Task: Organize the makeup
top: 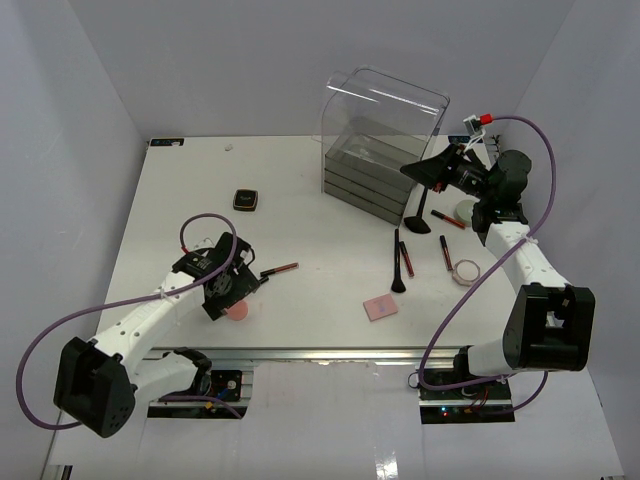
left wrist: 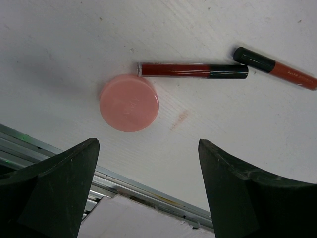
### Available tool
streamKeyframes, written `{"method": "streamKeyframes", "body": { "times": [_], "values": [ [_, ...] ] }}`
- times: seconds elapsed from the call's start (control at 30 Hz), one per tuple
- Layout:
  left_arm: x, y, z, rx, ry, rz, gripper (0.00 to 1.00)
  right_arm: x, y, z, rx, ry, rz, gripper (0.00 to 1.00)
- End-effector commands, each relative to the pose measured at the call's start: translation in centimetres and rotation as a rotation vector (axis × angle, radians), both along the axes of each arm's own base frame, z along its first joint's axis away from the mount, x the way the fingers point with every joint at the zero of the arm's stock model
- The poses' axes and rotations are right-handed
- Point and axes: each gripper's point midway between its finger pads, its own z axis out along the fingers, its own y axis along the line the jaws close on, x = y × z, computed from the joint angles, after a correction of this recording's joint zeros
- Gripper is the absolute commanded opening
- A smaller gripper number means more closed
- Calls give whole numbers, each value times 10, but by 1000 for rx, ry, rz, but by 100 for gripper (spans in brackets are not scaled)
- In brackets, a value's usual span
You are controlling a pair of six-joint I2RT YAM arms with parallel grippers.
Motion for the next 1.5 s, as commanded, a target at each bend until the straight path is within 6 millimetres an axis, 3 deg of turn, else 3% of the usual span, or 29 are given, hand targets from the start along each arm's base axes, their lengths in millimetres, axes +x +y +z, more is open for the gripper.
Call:
{"method": "streamKeyframes", "body": {
  "times": [0.0,0.27,0.6,0.83,1.1,1.27,1.47],
  "values": [
    [-2,-6,-9,-33,17,-11,92,-17,4,28,2,-134,38,16],
    [-4,-3,-37,-30,90,11,93,-18,4,24,4,-128,44,16],
    [3,2,-51,-69,122,58,89,-19,4,21,6,-124,50,16],
    [6,6,-55,-79,125,89,77,-21,5,22,7,-125,54,16],
    [2,3,-57,-92,138,56,49,-22,5,22,10,-126,56,16],
    [5,-12,-38,-175,99,-18,28,-24,5,21,10,-125,58,16],
    [29,-71,36,-445,-134,-363,1,-27,5,22,10,-141,56,16]
  ]
}}
